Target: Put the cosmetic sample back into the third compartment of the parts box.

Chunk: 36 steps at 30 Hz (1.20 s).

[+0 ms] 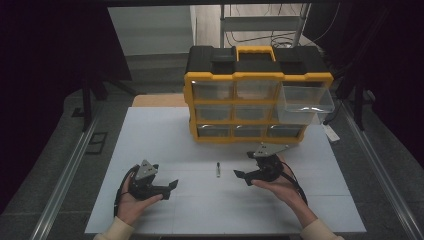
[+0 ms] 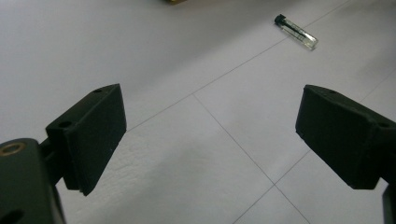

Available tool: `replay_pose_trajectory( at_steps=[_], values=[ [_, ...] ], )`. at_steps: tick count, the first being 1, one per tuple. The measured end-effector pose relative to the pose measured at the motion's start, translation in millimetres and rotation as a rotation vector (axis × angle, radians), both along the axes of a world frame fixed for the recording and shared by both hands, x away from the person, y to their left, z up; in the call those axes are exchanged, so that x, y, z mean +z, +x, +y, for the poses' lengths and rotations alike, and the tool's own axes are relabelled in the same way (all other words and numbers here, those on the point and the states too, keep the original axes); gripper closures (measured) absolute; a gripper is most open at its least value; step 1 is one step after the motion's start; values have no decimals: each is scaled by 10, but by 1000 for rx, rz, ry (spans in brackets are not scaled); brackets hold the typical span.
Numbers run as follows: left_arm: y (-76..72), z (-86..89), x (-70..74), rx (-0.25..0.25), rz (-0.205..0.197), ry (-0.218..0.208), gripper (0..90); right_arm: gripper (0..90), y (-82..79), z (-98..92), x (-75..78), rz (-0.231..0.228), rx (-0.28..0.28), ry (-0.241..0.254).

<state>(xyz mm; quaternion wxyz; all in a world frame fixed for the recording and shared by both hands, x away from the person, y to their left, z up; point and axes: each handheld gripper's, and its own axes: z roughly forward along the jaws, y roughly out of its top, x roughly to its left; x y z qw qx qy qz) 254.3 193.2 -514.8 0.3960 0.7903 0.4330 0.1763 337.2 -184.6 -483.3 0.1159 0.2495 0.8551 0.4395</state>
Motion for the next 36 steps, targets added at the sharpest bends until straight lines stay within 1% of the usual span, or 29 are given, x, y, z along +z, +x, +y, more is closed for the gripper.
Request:
replay_pose_trajectory(
  at_steps=[1, 4, 6, 11, 12, 13, 17, 20, 25, 29, 33, 36],
  values=[
    [-1, -1, 0, -1, 1, 0, 94, 161, 9, 12, 0, 7, 6, 3],
    [-2, 1, 0, -2, 1, 1, 94, 161, 25, 40, 3, 7, 9, -3],
    [-2, 3, -1, 0, 2, -1, 93, 161, 50, 80, 0, 8, 23, -8],
    [-4, 2, -1, -5, 3, 1, 93, 163, 86, 127, -12, 10, 35, -7],
    [-4, 4, -3, -5, 5, -2, 93, 163, 89, 137, -12, 10, 35, -14],
    [1, 3, -7, -3, 7, -2, 93, 163, 96, 152, -17, 15, 45, -9],
    [-1, 10, -4, 0, 6, -6, 93, 160, 125, 198, -33, 22, 62, -25],
    [-6, 15, 2, -1, 5, -8, 93, 157, 134, 256, -15, 9, 75, -45],
    [-7, 16, 9, 1, 2, -10, 94, 155, 141, 333, 7, 3, 103, -46],
    [-6, 18, 10, 2, 0, -10, 94, 141, 161, 394, 2, 19, 124, -59],
    [-7, 12, 8, 0, 3, -9, 94, 133, 161, 451, 15, 18, 146, -69],
    [-4, 10, 4, 0, 5, -8, 93, 126, 181, 482, 12, 26, 163, -71]
  ],
)
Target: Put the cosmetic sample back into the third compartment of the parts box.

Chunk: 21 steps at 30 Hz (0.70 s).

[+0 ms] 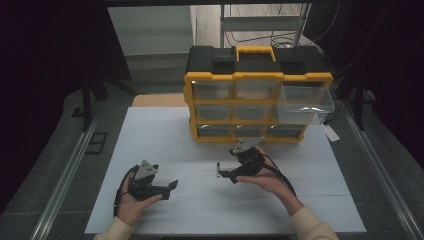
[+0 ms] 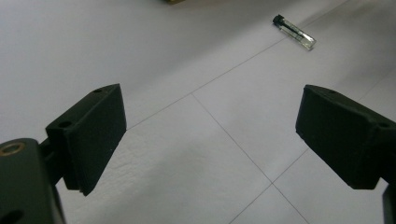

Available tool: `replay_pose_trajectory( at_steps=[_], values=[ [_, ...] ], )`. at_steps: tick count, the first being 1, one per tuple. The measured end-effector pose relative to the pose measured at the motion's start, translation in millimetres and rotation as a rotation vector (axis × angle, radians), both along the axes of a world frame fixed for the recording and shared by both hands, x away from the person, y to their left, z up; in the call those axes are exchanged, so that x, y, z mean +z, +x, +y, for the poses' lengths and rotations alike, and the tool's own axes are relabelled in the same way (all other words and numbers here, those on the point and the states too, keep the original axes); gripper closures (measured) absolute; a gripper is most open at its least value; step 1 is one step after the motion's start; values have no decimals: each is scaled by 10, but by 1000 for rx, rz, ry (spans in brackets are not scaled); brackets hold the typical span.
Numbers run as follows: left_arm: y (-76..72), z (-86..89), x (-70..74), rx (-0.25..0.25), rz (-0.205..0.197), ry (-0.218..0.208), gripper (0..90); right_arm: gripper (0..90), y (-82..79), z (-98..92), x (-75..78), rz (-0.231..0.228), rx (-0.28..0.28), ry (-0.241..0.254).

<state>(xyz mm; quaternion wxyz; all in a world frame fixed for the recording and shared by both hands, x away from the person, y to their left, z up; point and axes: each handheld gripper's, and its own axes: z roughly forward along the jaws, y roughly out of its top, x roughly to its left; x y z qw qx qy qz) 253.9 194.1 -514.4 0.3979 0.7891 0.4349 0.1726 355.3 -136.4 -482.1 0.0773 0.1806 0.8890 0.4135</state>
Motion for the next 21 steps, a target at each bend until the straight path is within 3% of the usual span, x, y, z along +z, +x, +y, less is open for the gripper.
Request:
replay_pose_trajectory(
  at_steps=[4, 7, 10, 14, 21],
  values=[
    [4, 15, 4, 5, -1, -5, 93, 118, 20, 34, -20, 12, 14, -10],
    [5, 27, 4, 6, 3, -11, 93, 108, 66, 102, -48, 25, 45, -50],
    [8, 19, -2, 4, 7, -10, 93, 102, 102, 153, -62, 29, 82, -49],
    [12, 12, -9, 2, 10, -8, 93, 100, 126, 230, -97, 14, 122, -103],
    [8, 7, -8, -1, 10, -8, 93, 100, 220, 283, -221, 63, 147, -173]
  ],
)
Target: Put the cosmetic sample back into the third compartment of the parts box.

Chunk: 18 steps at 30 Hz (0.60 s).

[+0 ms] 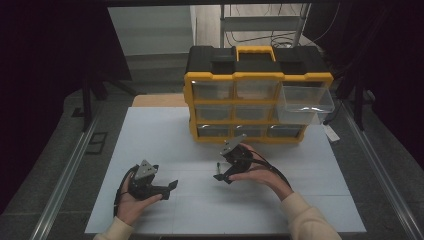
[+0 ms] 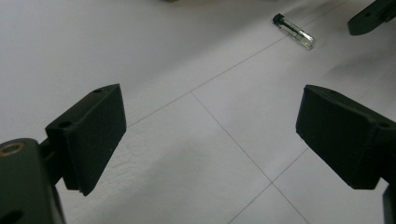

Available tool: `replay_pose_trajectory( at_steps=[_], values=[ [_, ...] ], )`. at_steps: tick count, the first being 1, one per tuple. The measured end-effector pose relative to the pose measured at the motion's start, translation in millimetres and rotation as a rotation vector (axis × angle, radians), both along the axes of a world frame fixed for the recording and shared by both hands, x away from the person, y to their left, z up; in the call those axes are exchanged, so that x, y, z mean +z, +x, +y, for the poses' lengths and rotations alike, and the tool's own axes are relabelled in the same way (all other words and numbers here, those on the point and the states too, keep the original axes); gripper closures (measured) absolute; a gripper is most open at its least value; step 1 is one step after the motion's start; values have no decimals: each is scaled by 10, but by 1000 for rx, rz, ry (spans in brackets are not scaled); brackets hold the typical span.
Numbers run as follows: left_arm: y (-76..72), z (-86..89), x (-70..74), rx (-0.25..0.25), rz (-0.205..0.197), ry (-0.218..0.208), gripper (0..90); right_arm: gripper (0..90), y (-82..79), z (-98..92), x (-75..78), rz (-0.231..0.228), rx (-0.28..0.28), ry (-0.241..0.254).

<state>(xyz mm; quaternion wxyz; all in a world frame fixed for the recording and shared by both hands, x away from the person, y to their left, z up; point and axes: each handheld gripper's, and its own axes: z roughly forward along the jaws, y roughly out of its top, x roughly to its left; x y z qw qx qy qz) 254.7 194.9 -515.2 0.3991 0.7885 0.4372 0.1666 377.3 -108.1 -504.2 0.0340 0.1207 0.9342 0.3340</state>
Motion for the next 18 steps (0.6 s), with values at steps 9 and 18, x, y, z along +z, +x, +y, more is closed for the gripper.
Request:
replay_pose_trajectory(
  at_steps=[9, 18],
  values=[
    [9, 3, -8, 2, 7, 4, 93, 109, 79, 101, -102, -5, 53, -64],
    [12, 8, -10, 6, 11, 2, 93, 134, 113, 160, -185, -8, 97, -101]
  ],
)
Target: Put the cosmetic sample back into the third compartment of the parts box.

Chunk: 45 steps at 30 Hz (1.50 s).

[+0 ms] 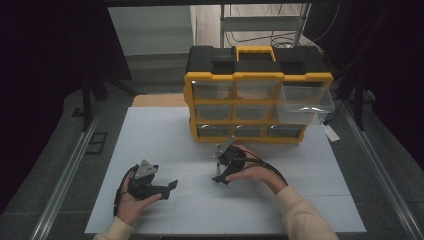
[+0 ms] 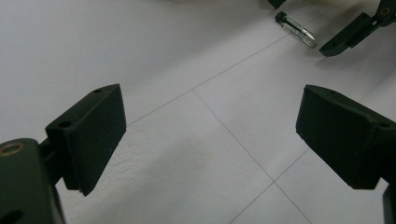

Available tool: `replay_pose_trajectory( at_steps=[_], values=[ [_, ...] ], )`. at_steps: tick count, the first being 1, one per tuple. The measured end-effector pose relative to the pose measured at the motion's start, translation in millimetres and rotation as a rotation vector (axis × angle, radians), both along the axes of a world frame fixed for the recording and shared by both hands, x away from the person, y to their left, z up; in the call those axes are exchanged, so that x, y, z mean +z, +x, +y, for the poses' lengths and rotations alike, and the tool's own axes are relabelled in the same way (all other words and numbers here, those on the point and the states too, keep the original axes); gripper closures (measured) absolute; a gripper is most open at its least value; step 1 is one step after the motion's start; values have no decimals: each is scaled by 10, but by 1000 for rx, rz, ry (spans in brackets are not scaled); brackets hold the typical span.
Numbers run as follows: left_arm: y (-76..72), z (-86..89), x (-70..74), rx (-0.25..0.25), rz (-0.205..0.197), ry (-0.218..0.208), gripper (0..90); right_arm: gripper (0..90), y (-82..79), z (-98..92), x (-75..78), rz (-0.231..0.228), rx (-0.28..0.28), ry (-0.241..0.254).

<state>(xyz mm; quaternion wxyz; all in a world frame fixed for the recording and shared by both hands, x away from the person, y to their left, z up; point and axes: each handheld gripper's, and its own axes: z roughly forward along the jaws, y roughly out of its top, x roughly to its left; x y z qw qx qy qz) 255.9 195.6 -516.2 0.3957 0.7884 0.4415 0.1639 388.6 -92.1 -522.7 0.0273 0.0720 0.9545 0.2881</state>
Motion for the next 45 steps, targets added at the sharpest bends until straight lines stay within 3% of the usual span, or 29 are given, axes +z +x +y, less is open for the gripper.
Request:
replay_pose_trajectory(
  at_steps=[11, 21, 26, 38, 45],
  values=[
    [-3, 2, 4, 0, -5, 8, 93, 205, 46, 15, -5, -1, 33, -10],
    [-2, 16, 6, 4, -3, 6, 93, 396, 44, -24, 25, -7, 61, 2],
    [-5, 23, 7, 6, -4, 6, 93, 402, 35, -24, 33, -15, 55, -3],
    [-3, 35, 9, 6, -3, -3, 93, 403, 23, -86, 148, -17, -49, 72],
    [0, 37, 11, 4, 2, -16, 93, 403, -67, -110, 249, -25, -102, 149]
  ],
)
